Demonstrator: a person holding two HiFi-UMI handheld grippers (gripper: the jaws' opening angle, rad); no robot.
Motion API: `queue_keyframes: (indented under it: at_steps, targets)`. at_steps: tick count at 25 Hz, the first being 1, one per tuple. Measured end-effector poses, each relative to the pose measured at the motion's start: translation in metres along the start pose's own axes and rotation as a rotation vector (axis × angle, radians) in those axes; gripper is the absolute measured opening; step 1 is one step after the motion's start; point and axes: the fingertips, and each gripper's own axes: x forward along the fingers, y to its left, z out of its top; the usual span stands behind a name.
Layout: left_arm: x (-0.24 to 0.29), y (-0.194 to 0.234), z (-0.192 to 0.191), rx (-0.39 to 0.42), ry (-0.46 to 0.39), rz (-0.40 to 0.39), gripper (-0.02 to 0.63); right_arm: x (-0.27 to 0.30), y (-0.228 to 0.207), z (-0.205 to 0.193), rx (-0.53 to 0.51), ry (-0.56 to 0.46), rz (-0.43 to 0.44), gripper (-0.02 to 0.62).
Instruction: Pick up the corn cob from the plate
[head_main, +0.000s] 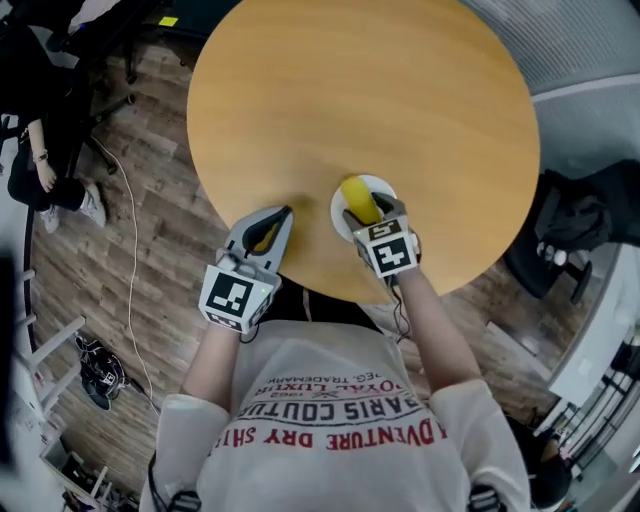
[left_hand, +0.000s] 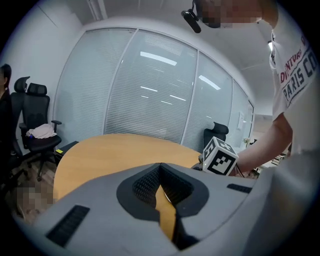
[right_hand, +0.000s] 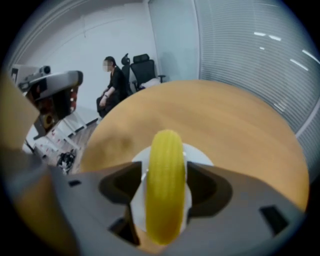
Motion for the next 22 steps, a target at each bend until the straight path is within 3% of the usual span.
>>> queue_keyframes:
  at_steps: [4,14,18,22]
  targets:
    - [-0.007,0.006,-0.015,-0.011,0.016,0.026,0.035,0.015,-0.003,-0.009,-0.005,0.075,-0.010,0.278]
    - [-0.011,0.017,-0.019,-0.010,0.008,0.057,0.035,0.019,-0.003,-0.006,-0.007,0.101,-0.025,0.273]
    - [-0.012,0.016,-0.017,-0.020,0.016,0.057,0.035,0.010,0.001,-0.007,0.026,0.072,0.012,0.272]
    - [-0.009,0.014,-0.014,-0.006,0.020,0.054,0.035,-0.014,0.006,0.002,0.065,-0.022,0.025,0.270]
